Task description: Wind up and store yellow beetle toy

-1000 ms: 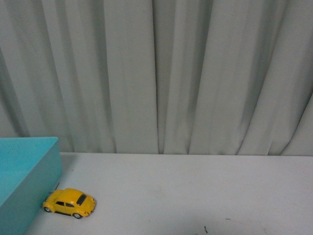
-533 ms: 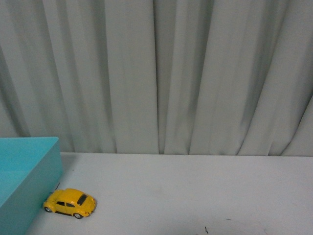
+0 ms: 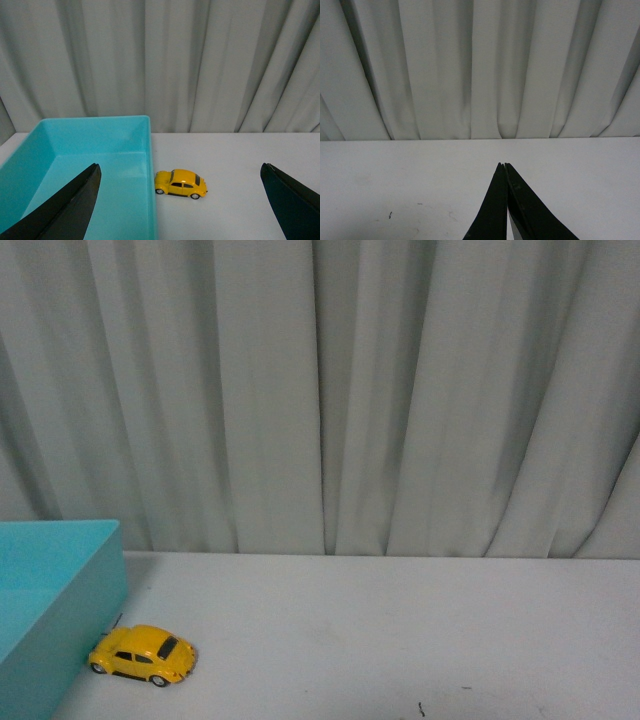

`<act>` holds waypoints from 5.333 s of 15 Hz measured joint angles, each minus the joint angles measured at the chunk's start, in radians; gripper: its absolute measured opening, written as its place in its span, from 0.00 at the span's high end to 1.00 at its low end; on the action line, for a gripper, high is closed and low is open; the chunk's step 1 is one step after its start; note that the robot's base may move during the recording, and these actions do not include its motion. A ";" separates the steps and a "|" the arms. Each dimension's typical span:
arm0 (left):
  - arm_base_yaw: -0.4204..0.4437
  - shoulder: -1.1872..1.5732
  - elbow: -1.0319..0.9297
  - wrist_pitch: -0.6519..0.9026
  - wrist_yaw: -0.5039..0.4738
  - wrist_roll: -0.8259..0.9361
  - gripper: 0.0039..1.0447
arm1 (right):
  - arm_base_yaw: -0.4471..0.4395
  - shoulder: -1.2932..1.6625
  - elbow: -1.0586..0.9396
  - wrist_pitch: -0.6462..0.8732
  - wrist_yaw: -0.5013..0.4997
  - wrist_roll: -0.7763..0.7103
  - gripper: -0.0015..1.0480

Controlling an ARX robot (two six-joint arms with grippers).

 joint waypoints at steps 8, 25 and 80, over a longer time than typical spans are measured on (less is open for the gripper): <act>0.000 0.000 0.000 0.000 0.000 0.000 0.06 | 0.000 -0.266 0.000 -0.267 0.002 0.003 0.98; -0.100 0.507 0.375 -0.147 -0.426 -0.438 0.06 | -0.001 -0.266 0.000 -0.274 0.003 0.003 0.06; -0.152 1.933 1.571 -0.550 0.220 1.324 0.63 | -0.001 -0.266 0.000 -0.274 0.003 0.003 0.06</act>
